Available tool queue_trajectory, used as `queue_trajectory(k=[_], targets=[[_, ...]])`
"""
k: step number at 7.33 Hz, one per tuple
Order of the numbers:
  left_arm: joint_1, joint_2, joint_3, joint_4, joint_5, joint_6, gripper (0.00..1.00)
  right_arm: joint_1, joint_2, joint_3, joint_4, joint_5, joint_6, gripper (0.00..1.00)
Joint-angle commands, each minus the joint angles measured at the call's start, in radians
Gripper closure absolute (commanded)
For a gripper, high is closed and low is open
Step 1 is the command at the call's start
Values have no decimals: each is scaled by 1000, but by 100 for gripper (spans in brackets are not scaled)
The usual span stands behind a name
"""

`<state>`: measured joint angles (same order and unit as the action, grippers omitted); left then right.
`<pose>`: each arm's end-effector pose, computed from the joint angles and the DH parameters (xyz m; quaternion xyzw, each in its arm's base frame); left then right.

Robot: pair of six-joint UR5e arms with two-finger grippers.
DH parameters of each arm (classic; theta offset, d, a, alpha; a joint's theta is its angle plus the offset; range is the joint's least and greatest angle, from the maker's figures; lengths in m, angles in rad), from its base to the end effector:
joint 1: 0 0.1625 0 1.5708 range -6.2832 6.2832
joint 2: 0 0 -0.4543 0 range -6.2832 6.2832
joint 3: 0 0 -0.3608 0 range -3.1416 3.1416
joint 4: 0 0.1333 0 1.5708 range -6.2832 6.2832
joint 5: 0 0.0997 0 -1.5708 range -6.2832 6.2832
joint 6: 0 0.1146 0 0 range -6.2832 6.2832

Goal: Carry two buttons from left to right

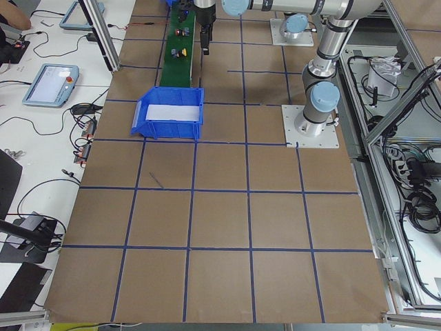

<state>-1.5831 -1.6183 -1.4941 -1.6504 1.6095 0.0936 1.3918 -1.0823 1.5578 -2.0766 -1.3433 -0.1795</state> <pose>-0.1347 -0.4744 0.5074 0.0534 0.9981 0.0260 0.0183 0.0432 -0.6552 0.2899 -0.0020 0.9934 -0.0350 0.1090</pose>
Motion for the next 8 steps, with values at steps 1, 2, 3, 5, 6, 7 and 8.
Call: queue_trajectory(k=[1, 2, 3, 5, 6, 7, 8], targets=[[0, 0, 0, 0, 1, 0, 0, 1, 1, 1, 0, 1, 0, 0], [2, 0, 0, 0, 1, 0, 0, 0, 1, 1, 0, 1, 0, 0], [2, 0, 0, 0, 3, 0, 0, 0, 2, 2, 1, 1, 0, 0], [2, 0, -2, 0, 3, 0, 0, 0, 2, 2, 1, 1, 0, 0], [2, 0, -2, 0, 1, 0, 0, 0, 1, 2, 3, 1, 0, 0], [2, 0, 0, 0, 3, 0, 0, 0, 1, 4, 4, 0, 0, 0], [2, -2, 0, 0, 3, 0, 0, -2, -1, 2, 12, 1, 0, 0]])
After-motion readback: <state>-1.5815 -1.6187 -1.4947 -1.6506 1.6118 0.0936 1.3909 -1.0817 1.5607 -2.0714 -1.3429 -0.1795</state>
